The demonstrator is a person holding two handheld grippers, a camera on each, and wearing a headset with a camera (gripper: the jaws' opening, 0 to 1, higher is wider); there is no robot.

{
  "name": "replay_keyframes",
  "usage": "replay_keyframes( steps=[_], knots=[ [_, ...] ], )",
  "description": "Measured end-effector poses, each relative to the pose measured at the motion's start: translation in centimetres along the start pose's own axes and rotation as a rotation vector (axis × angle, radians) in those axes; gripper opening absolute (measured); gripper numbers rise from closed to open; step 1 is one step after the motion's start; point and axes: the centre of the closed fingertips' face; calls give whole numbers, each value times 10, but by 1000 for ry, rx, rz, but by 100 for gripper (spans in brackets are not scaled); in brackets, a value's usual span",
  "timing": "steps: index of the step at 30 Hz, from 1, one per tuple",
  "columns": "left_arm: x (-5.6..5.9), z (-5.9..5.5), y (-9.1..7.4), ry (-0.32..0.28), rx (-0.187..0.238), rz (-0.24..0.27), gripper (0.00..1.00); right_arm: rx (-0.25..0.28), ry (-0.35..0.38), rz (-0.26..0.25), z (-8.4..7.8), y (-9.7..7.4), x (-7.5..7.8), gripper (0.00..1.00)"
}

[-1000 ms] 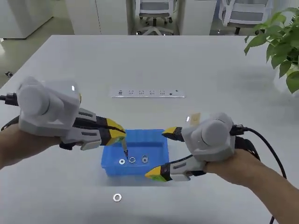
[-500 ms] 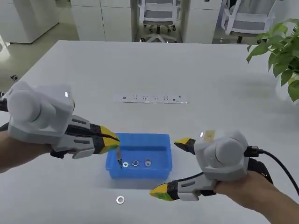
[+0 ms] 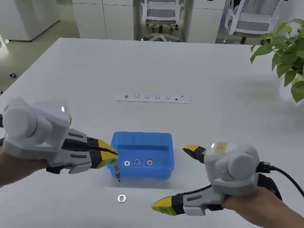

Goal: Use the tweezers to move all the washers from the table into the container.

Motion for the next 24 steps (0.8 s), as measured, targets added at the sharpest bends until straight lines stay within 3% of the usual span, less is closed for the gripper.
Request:
replay_keyframes(
  steps=[7,9,24],
  knots=[
    [5,-10,4,-21,2,-9,5,-7,6,6,-7,-1,-5,100],
    [7,-12,5,-23,4,-13,5,18,-12,4,-5,-2,-7,100],
    [11,-22,19,-21,-9,-32,5,-5,4,10,-19,-4,-11,99]
  ],
)
Point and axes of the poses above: the centre of the closed fingertips' face, and the gripper's own axes: y roughly forward along the fingers, x roughly to its right, z roughly out of its top, and after that the axes turned 3 degrees about -z, right-handed
